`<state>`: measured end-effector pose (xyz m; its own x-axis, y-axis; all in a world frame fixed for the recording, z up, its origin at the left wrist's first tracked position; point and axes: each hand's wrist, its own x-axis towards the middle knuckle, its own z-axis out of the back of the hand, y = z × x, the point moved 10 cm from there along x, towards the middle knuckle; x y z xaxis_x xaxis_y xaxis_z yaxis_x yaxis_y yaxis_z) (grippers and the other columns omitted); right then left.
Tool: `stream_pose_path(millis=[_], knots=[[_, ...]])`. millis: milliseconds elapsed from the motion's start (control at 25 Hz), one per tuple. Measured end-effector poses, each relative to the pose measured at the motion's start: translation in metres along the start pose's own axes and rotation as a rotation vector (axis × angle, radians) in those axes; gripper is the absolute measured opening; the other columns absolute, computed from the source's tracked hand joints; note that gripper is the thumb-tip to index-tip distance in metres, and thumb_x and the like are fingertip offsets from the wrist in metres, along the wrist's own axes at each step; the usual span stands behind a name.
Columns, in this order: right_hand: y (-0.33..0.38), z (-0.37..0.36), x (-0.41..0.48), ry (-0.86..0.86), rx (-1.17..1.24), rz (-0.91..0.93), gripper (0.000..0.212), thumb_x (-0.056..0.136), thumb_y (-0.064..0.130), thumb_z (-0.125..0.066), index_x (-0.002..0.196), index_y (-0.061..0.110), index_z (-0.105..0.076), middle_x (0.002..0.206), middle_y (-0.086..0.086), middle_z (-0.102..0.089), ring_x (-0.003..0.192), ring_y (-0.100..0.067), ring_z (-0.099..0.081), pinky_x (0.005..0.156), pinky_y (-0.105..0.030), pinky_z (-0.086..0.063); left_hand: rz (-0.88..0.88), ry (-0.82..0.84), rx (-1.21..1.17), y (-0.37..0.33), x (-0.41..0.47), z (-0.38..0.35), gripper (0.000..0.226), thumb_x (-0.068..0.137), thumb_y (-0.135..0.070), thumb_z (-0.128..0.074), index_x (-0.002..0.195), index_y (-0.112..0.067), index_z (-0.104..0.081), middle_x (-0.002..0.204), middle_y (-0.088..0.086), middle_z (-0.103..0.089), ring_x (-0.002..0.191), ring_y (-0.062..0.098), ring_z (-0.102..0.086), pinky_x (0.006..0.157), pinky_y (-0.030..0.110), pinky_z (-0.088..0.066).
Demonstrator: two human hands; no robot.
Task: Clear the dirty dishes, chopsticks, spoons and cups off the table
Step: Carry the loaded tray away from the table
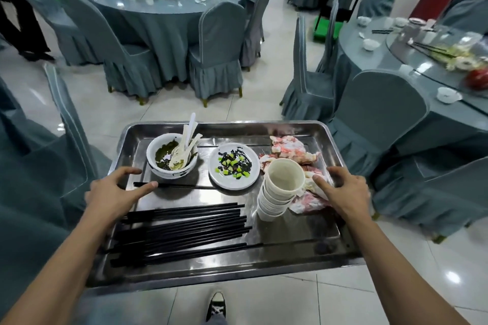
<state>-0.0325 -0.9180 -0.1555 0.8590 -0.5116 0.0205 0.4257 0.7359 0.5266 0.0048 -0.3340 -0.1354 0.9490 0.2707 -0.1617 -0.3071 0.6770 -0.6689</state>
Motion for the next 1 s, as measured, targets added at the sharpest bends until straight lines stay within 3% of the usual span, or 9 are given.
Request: stream_pose_path(millis=[160,400,600,720,840,1000], knots=[[0.013,-0.004,0.067,-0.039,0.061,-0.049,0.082,0.059,0.094,-0.048,0.12,0.042,-0.066,0.106,-0.009,-0.071,0.114,-0.03,-0.06,0.1,-0.044,-0.049,-0.044,0.02,-0.034,-0.059,0.074,-0.008,0.075,0.049,-0.088,-0.075,0.11,-0.045,-0.069,0.127,0.011,-0.069,0.12,0.036,-0.06,0.107,0.055,-0.044],[0.041,0.0,0.157,-0.083,0.026,-0.066,0.084,0.059,0.095,-0.044,0.121,0.042,-0.064,0.109,-0.006,-0.072,0.12,-0.029,-0.056,0.101,-0.048,-0.046,-0.068,0.055,-0.051,-0.109,0.182,-0.029,0.078,0.036,-0.101,-0.063,0.102,-0.059,-0.061,0.125,0.01,-0.066,0.123,0.035,-0.055,0.104,0.059,-0.046],[0.058,-0.005,0.244,-0.088,-0.009,-0.057,0.08,0.063,0.093,-0.045,0.122,0.042,-0.064,0.111,-0.007,-0.072,0.123,-0.03,-0.05,0.102,-0.049,-0.042,-0.099,0.05,-0.004,-0.168,0.254,-0.054,0.068,0.051,-0.087,-0.074,0.105,-0.047,-0.066,0.127,0.007,-0.068,0.125,0.034,-0.055,0.106,0.059,-0.043],[0.064,-0.015,0.31,-0.083,-0.01,-0.045,0.075,0.067,0.09,-0.051,0.122,0.042,-0.063,0.112,-0.01,-0.071,0.123,-0.033,-0.05,0.102,-0.05,-0.041,-0.117,0.039,-0.019,-0.2,0.301,-0.073,0.079,0.042,-0.095,-0.068,0.105,-0.047,-0.066,0.127,0.006,-0.068,0.127,0.033,-0.054,0.106,0.06,-0.043],[0.071,-0.021,0.379,-0.075,0.001,-0.05,0.084,0.06,0.095,-0.041,0.122,0.044,-0.062,0.113,-0.012,-0.069,0.121,-0.033,-0.05,0.103,-0.05,-0.042,-0.1,0.032,-0.036,-0.235,0.348,-0.095,0.089,0.034,-0.101,-0.061,0.105,-0.048,-0.065,0.129,0.006,-0.067,0.127,0.034,-0.054,0.105,0.06,-0.043],[0.081,-0.021,0.451,-0.072,-0.016,-0.045,0.08,0.063,0.094,-0.046,0.124,0.045,-0.061,0.116,-0.012,-0.067,0.12,-0.034,-0.05,0.104,-0.05,-0.041,-0.104,0.019,-0.035,-0.277,0.395,-0.111,0.076,0.044,-0.092,-0.071,0.105,-0.047,-0.065,0.133,0.008,-0.065,0.127,0.037,-0.054,0.106,0.062,-0.042]])
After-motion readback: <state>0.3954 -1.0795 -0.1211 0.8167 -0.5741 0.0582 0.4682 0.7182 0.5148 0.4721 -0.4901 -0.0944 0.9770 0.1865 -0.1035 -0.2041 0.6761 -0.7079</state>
